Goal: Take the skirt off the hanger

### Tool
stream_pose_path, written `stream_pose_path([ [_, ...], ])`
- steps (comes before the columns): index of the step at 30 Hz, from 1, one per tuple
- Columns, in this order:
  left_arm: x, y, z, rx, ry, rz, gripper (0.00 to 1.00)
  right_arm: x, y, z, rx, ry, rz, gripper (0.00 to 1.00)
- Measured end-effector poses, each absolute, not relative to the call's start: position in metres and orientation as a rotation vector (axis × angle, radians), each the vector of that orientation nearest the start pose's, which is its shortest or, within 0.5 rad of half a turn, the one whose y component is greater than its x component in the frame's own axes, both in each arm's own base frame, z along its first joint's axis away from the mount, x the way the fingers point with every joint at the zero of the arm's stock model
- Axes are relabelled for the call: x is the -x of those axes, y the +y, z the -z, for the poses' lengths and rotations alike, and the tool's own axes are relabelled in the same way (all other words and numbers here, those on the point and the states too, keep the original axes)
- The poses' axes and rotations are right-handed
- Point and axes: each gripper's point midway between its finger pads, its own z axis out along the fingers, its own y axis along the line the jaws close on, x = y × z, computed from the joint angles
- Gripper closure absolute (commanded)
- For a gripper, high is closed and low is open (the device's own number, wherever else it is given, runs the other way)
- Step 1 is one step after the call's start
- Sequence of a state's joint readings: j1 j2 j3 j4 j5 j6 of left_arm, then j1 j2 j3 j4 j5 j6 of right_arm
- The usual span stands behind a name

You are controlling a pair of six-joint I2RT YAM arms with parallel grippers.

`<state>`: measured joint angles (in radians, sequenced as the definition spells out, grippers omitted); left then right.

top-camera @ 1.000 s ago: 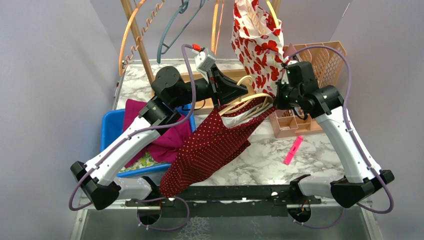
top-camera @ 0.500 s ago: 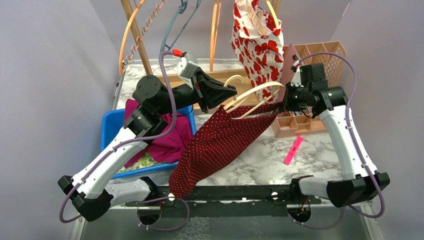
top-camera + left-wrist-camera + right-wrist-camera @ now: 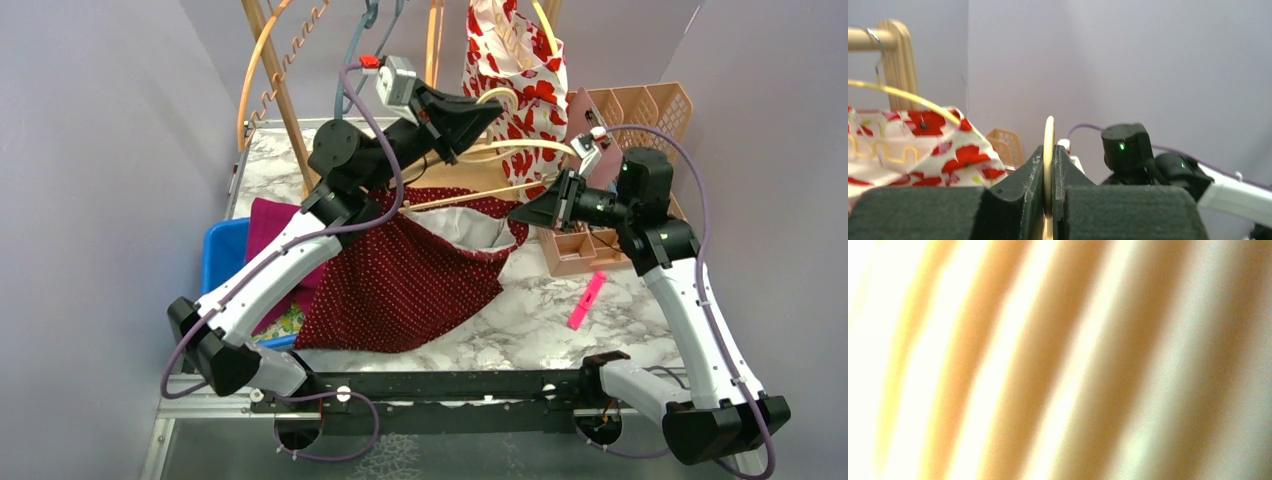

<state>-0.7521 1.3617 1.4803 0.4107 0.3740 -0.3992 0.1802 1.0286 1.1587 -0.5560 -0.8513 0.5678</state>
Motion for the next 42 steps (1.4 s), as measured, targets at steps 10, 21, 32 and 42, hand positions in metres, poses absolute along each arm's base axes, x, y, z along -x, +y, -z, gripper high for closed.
stream_pose_path([
  [10,-0.277,-0.34,-0.598,-0.39,0.914,1.211,1.0,-0.24,0.184,-0.378,0.217,1.915,-1.225,0.99],
  [21,-0.266,-0.279,-0.637,-0.124,0.774,1.189,1.0,-0.22,0.191,-0.358,0.226,1.921,-1.323,0.99],
  [32,-0.263,-0.273,-0.643,-0.07,0.747,1.244,1.0,-0.255,0.191,-0.352,0.175,2.031,-1.258,0.99],
  [42,-0.246,-0.232,-0.649,-0.034,0.821,1.1,1.0,-0.27,0.186,-0.39,0.356,1.916,-1.103,0.99],
])
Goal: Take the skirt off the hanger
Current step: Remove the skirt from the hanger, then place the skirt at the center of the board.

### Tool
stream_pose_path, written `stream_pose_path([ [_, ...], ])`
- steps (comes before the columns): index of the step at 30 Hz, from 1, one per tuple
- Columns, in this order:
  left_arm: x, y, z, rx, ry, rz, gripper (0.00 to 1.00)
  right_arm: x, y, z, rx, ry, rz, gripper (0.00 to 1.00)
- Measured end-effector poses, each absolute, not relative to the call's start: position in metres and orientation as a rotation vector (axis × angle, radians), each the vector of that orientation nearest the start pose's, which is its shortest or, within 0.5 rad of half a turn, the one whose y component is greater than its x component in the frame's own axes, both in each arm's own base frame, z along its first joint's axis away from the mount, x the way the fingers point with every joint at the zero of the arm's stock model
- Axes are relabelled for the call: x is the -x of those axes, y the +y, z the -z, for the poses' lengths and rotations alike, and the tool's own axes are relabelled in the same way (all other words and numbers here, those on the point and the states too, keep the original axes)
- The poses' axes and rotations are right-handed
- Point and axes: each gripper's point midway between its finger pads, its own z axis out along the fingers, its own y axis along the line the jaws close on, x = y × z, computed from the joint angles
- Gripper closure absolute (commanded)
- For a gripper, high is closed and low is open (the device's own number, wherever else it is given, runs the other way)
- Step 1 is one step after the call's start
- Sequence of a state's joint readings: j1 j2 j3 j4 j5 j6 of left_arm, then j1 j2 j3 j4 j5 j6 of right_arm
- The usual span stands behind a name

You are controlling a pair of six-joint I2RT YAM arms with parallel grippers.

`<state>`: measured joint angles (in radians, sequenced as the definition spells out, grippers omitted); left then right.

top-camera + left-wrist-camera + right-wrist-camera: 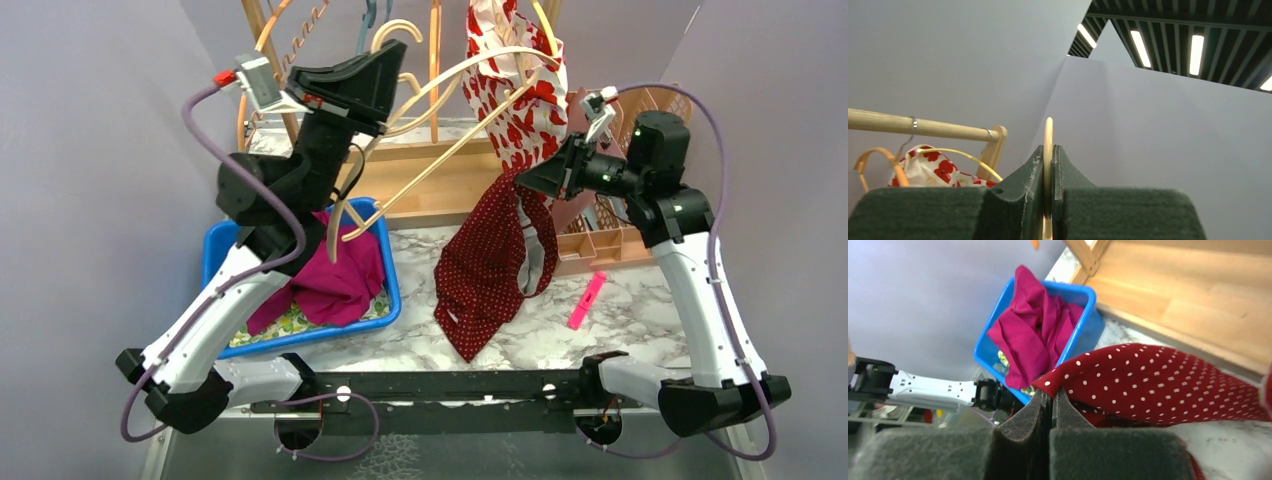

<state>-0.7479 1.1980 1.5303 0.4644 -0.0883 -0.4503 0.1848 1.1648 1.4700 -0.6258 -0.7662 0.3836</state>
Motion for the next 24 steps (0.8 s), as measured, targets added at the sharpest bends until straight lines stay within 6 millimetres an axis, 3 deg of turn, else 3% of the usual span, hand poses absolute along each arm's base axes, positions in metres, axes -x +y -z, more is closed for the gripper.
stream_pose_path([
  [2,-0.241,-0.22,-0.653,-0.018,0.821,1.075,1.0,-0.268,0.194,-0.374,0.368,1.94,-1.151,0.99],
  [5,-0.237,-0.206,-0.659,0.008,0.834,1.025,1.0,-0.252,0.228,-0.327,0.421,2.074,-1.244,0.97],
  [8,-0.24,-0.199,-0.66,0.024,0.863,0.978,1.0,-0.234,0.264,-0.291,0.512,2.213,-1.277,0.77],
  [10,-0.244,-0.196,-0.657,0.036,0.887,0.951,1.0,-0.227,0.272,-0.275,0.523,2.284,-1.251,0.6],
  [12,-0.248,-0.193,-0.653,0.053,0.914,0.925,1.0,-0.231,0.265,-0.266,0.482,2.328,-1.179,0.46],
  [15,-0.256,-0.193,-0.647,0.065,0.95,0.891,1.0,-0.237,0.253,-0.267,0.446,2.349,-1.066,0.3],
  [18,-0.265,-0.198,-0.648,0.067,0.973,0.866,1.0,-0.243,0.24,-0.282,0.432,2.345,-0.95,0.25],
  [21,-0.277,-0.208,-0.649,0.057,0.988,0.84,1.0,-0.247,0.234,-0.311,0.453,2.299,-0.898,0.24],
  [24,-0.287,-0.229,-0.644,0.038,1.019,0.803,1.0,-0.248,0.241,-0.353,0.486,2.19,-0.956,0.24],
])
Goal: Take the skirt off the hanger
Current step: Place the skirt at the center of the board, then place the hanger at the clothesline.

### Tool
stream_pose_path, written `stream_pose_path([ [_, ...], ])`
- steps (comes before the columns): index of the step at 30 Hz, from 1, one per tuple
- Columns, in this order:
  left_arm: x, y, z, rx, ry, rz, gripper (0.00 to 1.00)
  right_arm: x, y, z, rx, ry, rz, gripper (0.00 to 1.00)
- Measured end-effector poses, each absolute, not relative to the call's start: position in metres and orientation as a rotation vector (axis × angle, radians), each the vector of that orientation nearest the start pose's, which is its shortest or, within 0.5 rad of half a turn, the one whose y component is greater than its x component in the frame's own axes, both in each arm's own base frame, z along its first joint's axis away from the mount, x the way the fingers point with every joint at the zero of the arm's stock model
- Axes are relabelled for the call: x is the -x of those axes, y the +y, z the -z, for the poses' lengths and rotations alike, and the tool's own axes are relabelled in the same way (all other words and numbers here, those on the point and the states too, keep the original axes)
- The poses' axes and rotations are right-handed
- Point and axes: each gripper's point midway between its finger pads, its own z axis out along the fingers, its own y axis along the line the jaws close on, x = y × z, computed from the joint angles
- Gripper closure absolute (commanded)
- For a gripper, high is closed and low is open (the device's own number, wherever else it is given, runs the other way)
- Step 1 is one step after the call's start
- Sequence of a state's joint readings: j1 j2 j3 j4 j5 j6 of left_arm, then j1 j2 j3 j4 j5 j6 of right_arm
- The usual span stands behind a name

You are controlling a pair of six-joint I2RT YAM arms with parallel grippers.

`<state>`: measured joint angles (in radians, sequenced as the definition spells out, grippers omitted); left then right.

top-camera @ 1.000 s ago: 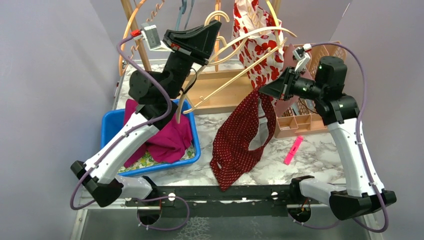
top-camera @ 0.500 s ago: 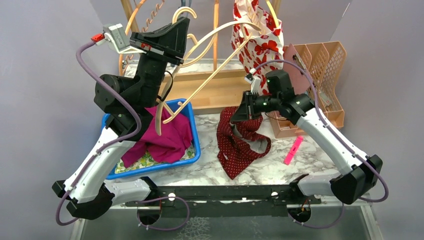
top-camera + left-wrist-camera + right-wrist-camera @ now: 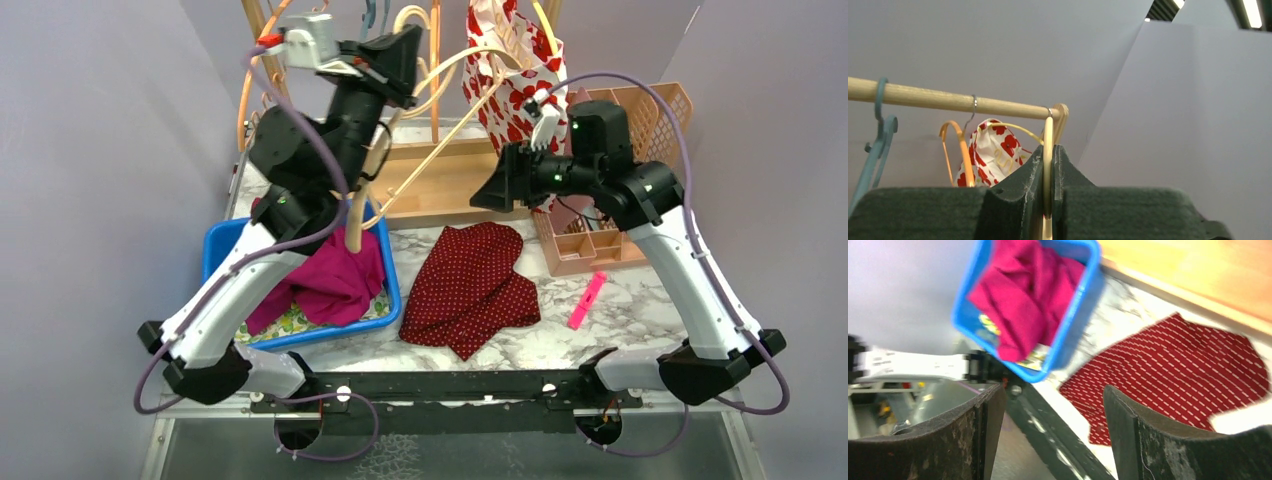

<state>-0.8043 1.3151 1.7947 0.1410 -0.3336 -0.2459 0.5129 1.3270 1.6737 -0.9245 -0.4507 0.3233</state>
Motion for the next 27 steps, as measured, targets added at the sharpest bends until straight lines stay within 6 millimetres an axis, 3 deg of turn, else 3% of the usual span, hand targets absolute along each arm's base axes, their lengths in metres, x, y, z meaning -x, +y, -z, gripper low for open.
stream_pose_path([
  [6,-0.313,-0.268,-0.609,-0.006,1.092,0.665,1.0,-0.216,0.287,-0.411,0.566,1.993,-1.313,0.26],
  [9,-0.326,-0.27,-0.6,0.01,1.102,0.608,1.0,-0.201,0.305,-0.427,0.598,1.935,-1.451,0.31],
  [14,-0.337,-0.266,-0.599,0.061,1.081,0.547,1.0,-0.19,0.318,-0.453,0.61,1.825,-1.592,0.39],
  [21,-0.349,-0.261,-0.597,0.121,1.059,0.481,1.0,-0.178,0.333,-0.479,0.631,1.71,-1.706,0.48],
  [27,-0.362,-0.264,-0.585,0.149,1.074,0.432,1.0,-0.169,0.343,-0.481,0.655,1.701,-1.745,0.53],
])
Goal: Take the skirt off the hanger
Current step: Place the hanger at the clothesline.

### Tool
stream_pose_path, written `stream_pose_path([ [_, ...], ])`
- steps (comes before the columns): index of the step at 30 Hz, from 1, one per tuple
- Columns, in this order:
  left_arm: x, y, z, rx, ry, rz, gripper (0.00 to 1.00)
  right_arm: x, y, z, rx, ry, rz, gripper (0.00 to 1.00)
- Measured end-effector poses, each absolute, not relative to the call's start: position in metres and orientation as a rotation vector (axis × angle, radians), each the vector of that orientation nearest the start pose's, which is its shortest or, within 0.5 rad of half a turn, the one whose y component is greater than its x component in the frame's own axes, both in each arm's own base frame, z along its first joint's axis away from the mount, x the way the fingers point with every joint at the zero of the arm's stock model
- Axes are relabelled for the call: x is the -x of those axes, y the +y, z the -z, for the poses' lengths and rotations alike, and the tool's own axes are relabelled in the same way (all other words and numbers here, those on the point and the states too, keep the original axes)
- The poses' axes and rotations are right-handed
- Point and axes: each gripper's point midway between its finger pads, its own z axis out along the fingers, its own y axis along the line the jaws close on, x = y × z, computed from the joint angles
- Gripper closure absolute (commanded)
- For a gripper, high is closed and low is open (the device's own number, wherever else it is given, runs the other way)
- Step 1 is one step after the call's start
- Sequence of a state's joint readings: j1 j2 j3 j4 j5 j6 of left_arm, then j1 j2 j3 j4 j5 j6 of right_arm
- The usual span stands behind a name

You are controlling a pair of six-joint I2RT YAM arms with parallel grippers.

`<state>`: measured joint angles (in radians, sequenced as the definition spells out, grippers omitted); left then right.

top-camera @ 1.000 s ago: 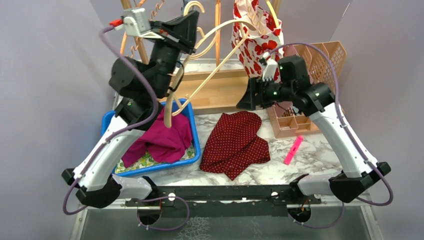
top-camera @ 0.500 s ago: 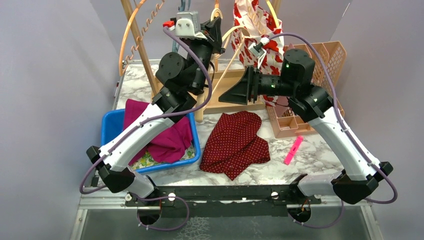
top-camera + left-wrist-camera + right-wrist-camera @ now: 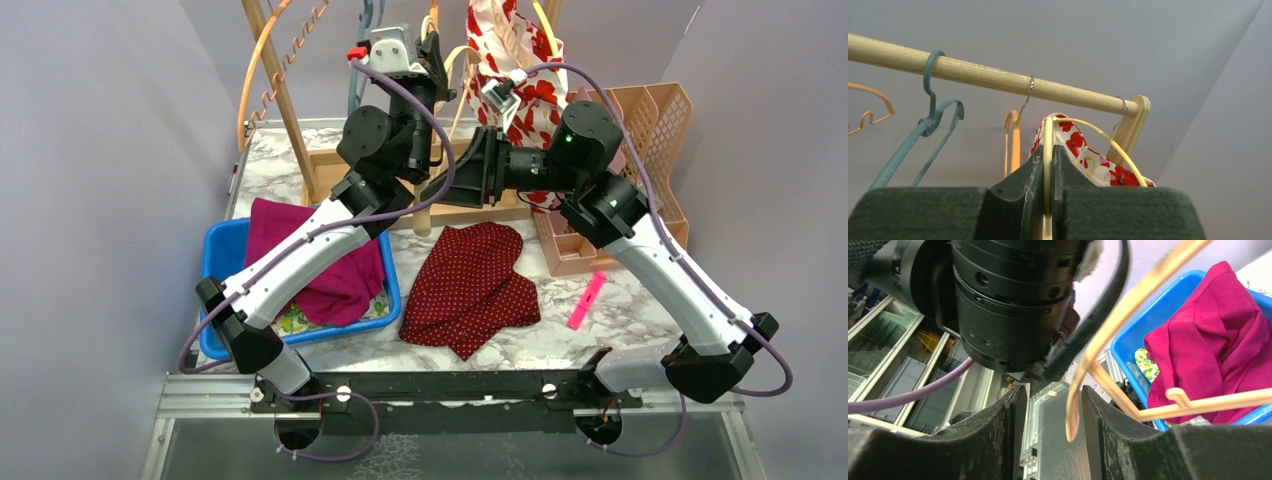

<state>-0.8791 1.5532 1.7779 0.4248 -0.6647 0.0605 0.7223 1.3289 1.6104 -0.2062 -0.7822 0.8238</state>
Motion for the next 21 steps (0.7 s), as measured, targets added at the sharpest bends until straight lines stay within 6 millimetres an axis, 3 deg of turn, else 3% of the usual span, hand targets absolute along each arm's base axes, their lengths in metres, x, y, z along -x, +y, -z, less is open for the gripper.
stream_pose_path([
  [5,-0.369,-0.267,-0.578,0.167,1.085,0.411,1.0,-0.169,0.345,-0.478,0.645,1.708,-1.741,0.64],
  [12,-0.371,-0.26,-0.586,0.221,1.072,0.405,1.0,-0.176,0.349,-0.458,0.578,1.786,-1.732,0.59],
  [18,-0.37,-0.259,-0.589,0.247,1.069,0.405,1.0,-0.182,0.348,-0.457,0.521,1.793,-1.702,0.61],
  [21,-0.37,-0.259,-0.588,0.257,1.073,0.403,1.0,-0.184,0.347,-0.459,0.491,1.79,-1.685,0.71],
])
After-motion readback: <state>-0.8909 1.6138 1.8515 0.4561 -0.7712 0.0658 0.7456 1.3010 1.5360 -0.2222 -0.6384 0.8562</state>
